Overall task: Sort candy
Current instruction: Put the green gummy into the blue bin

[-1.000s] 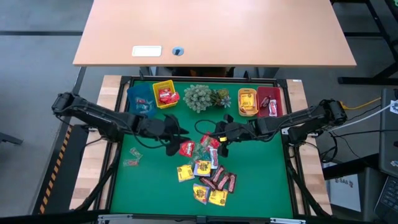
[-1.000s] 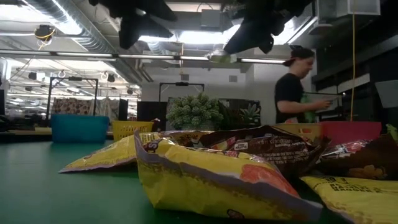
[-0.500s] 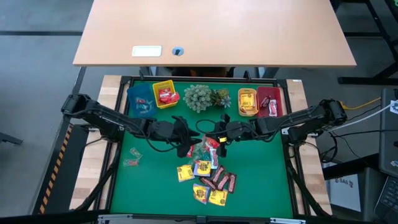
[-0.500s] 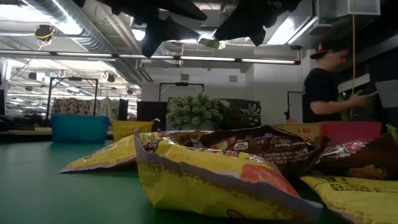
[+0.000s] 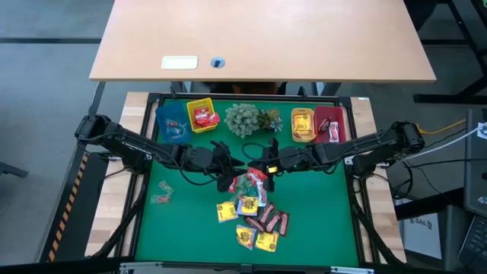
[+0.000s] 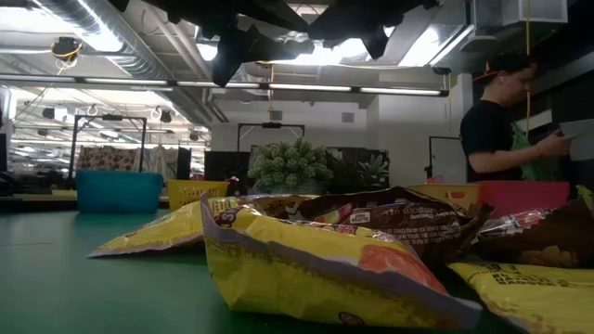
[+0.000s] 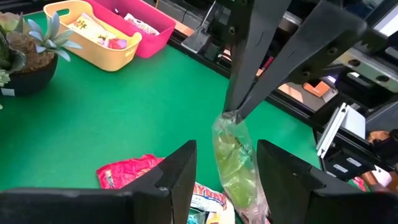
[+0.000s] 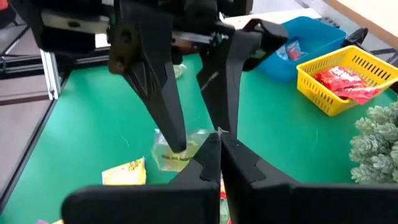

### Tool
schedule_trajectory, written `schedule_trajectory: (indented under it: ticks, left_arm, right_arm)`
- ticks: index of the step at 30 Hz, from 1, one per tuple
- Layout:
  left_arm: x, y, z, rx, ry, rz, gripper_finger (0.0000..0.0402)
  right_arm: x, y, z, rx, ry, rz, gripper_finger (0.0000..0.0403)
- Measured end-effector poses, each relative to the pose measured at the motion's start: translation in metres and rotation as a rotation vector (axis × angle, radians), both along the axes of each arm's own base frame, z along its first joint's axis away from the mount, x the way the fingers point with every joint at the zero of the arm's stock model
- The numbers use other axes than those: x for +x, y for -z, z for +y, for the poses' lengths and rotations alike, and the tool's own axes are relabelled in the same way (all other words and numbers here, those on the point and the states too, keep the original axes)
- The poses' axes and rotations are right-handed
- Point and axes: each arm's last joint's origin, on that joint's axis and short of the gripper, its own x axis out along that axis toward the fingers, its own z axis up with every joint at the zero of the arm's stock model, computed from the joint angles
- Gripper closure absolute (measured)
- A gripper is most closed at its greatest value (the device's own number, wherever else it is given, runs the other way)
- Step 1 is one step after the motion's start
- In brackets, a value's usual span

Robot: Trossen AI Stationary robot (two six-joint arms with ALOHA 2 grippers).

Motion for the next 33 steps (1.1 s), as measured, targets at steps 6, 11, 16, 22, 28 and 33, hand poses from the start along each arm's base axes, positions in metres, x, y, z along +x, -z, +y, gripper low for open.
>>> schedule_trajectory:
  ticks: [6,11,16,22,28,33]
  left_arm:
    - [0.0,0.0,0.0,-0.001,0.001,0.0,0.0248]
    - [0.0,0.0,0.0,0.002,0.001,0.0,0.025]
    - [0.0,0.0,0.0,0.003,0.002,0.0,0.0276]
    - [0.0,0.0,-0.0001,0.003,0.002,0.0,0.033]
    - [0.0,0.0,0.0,0.003,0.001,0.0,0.0374]
    - [0.0,0.0,0.0,0.004,0.001,0.0,0.0391]
  right_arm:
    - [0.0023,-0.0051,-0.0003,0.001,0.024,-0.06,0.0401]
    - [0.0032,-0.0076,-0.0001,0.006,0.025,-0.087,0.0401]
    - [0.0032,-0.0076,-0.0001,0.007,0.024,-0.087,0.0401]
    - [0.0033,-0.0075,-0.0001,0.007,0.024,-0.087,0.0401]
    - [0.0032,-0.0076,-0.0001,0.007,0.024,-0.087,0.04]
    - [0.0032,-0.0076,-0.0001,0.007,0.024,-0.087,0.04]
